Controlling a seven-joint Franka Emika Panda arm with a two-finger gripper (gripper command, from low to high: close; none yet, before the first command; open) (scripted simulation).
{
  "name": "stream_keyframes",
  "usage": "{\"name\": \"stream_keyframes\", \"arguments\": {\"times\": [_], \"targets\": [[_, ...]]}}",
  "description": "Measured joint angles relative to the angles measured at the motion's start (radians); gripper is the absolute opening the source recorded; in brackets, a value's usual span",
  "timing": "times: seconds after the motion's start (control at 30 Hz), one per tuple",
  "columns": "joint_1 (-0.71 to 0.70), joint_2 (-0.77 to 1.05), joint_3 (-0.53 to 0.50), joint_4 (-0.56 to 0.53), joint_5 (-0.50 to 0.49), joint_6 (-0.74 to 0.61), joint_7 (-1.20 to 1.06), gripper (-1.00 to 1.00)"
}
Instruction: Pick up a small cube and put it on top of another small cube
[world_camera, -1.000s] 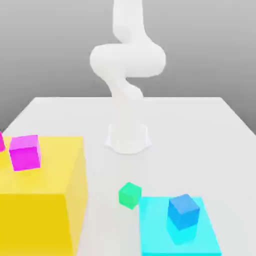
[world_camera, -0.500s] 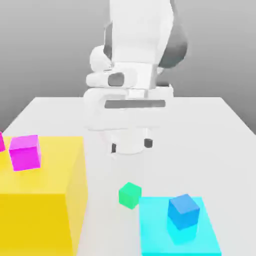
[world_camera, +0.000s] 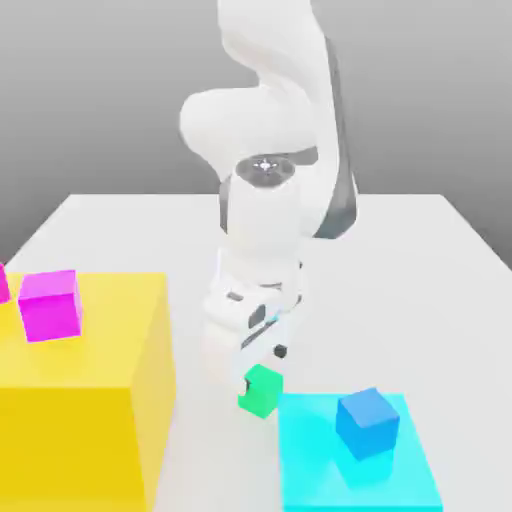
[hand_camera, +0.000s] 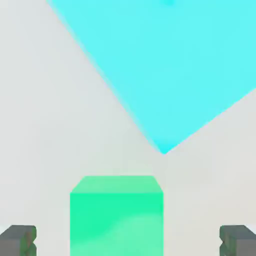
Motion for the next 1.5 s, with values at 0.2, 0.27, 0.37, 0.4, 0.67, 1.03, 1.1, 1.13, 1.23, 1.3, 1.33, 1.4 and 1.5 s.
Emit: {"name": "stream_keyframes", "arguments": {"times": [0.2, 0.27, 0.37, 0.4, 0.67, 1.03, 1.1, 1.13, 1.23, 1.3, 1.33, 1.4, 1.5], "targets": [[-0.106, 0.119, 0.110, 0.015, 0.035, 0.101, -0.034, 0.00], [-0.128, 0.151, 0.128, 0.017, 0.033, 0.128, -0.037, -1.00], [-0.128, 0.151, 0.128, 0.017, 0.033, 0.127, -0.037, -1.00], [-0.128, 0.151, 0.128, 0.017, 0.032, 0.126, -0.036, -1.00], [-0.072, 0.065, 0.073, 0.010, 0.009, 0.053, -0.008, -1.00], [-0.059, -0.152, 0.023, -0.038, -0.094, -0.122, 0.055, -1.00], [-0.047, -0.173, 0.031, -0.026, -0.085, -0.156, 0.069, -1.00], [-0.046, -0.182, 0.032, -0.001, -0.071, -0.189, 0.093, -1.00], [-0.051, -0.206, 0.033, 0.096, -0.029, -0.308, 0.193, -1.00], [-0.059, -0.221, 0.026, 0.165, -0.006, -0.390, 0.267, -1.00], [-0.070, -0.228, 0.021, 0.198, 0.001, -0.428, 0.306, -1.00], [-0.100, -0.240, 0.003, 0.260, 0.009, -0.500, 0.381, -1.00], [-0.152, -0.258, -0.030, 0.349, 0.014, -0.603, 0.494, -1.00]]}}
